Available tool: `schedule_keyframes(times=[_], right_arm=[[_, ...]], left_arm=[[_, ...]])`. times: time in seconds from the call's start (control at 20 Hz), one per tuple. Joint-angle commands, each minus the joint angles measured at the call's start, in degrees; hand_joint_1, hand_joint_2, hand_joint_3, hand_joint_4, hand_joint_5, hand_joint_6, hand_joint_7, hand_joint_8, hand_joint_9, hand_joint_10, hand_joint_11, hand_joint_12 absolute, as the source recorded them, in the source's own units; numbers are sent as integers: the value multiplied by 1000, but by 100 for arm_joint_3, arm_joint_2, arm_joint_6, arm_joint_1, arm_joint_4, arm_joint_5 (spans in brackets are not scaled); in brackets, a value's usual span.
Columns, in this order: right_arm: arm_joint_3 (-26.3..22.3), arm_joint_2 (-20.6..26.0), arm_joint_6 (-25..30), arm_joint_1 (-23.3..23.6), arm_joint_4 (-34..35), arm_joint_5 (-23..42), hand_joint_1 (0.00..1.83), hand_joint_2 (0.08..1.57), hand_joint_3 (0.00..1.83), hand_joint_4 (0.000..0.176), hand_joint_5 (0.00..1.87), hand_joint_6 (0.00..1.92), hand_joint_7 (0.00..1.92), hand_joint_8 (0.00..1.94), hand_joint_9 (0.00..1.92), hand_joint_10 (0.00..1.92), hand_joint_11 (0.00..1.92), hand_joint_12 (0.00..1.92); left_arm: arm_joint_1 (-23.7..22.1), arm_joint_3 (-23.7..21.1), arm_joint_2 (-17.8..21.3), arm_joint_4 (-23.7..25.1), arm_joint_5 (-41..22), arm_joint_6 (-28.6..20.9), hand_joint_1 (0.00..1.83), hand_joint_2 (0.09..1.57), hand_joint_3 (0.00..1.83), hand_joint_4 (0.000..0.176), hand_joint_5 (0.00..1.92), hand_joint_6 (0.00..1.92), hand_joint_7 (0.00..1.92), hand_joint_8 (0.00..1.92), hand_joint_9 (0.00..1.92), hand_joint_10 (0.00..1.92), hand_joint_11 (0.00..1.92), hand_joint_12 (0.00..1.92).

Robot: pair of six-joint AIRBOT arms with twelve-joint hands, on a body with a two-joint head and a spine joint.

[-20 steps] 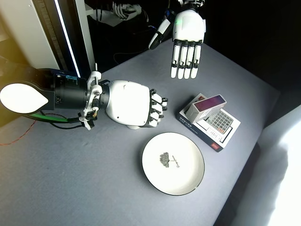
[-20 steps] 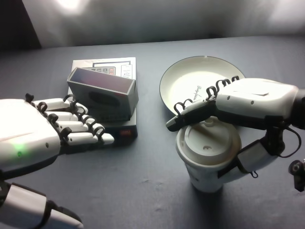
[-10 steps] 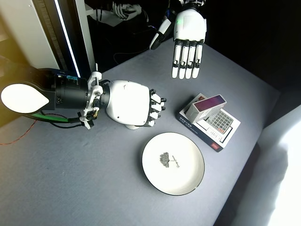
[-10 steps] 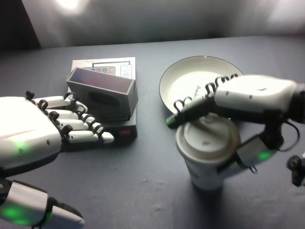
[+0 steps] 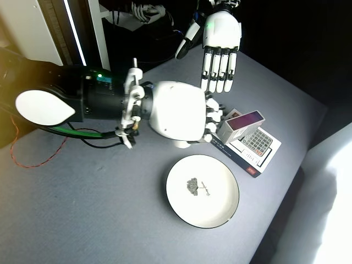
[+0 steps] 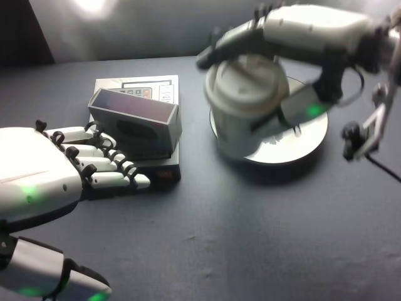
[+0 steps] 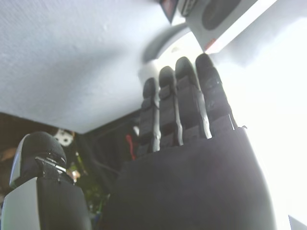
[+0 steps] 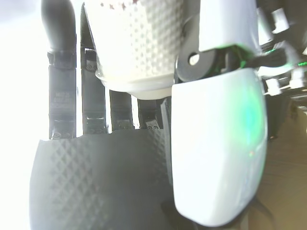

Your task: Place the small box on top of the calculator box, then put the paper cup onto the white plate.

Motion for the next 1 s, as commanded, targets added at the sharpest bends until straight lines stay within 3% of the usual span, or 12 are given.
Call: schedule_keyframes(times=[0.0,0.15,0.3,0.45,0.6,0.65,0.7,0.75,0.8,0.85,0.9,0.95], right_arm=[[170,-48,-51,106,206,643,1477,1129,0,0,921,1036,888,798,904,1125,809,1640],[665,-355,-266,110,445,642,1476,1143,1,0,888,1086,834,882,879,1173,782,1669],[862,-561,-1055,-73,1073,983,1476,1147,1,0,881,1094,822,897,876,1181,780,1674],[1004,-676,-1117,-245,1179,1095,1476,1145,1,0,881,1049,814,890,927,1166,756,1697],[1073,-706,-1233,-503,1432,1378,1364,1137,3,0,931,1097,868,907,904,1269,740,1159],[1080,-723,-1372,-564,1570,1389,1450,1163,0,0,866,1162,819,950,817,1251,721,1614],[1119,-755,-1466,-674,1771,1453,1469,1166,0,0,845,1201,835,968,785,1227,719,1685],[1142,-765,-1466,-720,1814,1479,1246,1185,2,0,820,1286,858,1083,763,682,608,1234],[1168,-767,-1466,-774,1853,1520,1201,1193,0,0,787,1321,879,1104,842,354,588,1087],[1201,-766,-1468,-834,1927,1578,1316,1173,0,0,723,664,855,1191,842,206,521,1081],[1234,-765,-1468,-874,2025,1601,1366,1125,0,0,767,369,830,529,851,131,487,1069],[1263,-763,-1468,-925,2091,1645,1386,1104,0,0,825,191,899,208,867,78,485,1058]], left_arm=[[-108,22,20,-79,-492,-9,250,1008,2,0,239,1,255,1,235,1,0,388],[-113,31,18,-79,-487,-9,230,1019,2,0,218,0,233,0,217,0,0,423],[-113,30,16,-79,-487,-10,233,1019,2,0,217,0,231,0,215,0,0,428],[-115,30,15,-79,-477,-17,205,1027,1,0,190,2,204,1,199,1,0,450],[-115,33,14,-79,-464,-29,219,1040,2,0,175,2,191,2,183,3,0,380],[-115,31,14,-79,-464,-29,223,1039,1,0,185,4,203,5,192,5,0,406],[-116,27,13,-79,-463,-29,222,1040,1,0,191,6,206,5,198,7,0,411],[-120,27,12,-79,-459,-29,201,1044,2,0,189,4,203,3,193,4,0,407],[-128,27,12,-79,-449,-29,205,1043,1,0,189,3,203,3,194,4,0,406],[-135,29,9,-79,-445,-29,214,1033,0,0,220,9,246,11,228,11,0,457],[-136,29,8,-79,-445,-29,227,1035,0,0,214,3,240,5,219,4,0,428],[-137,28,4,-79,-444,-29,225,1035,0,0,215,3,240,3,219,4,0,423]])
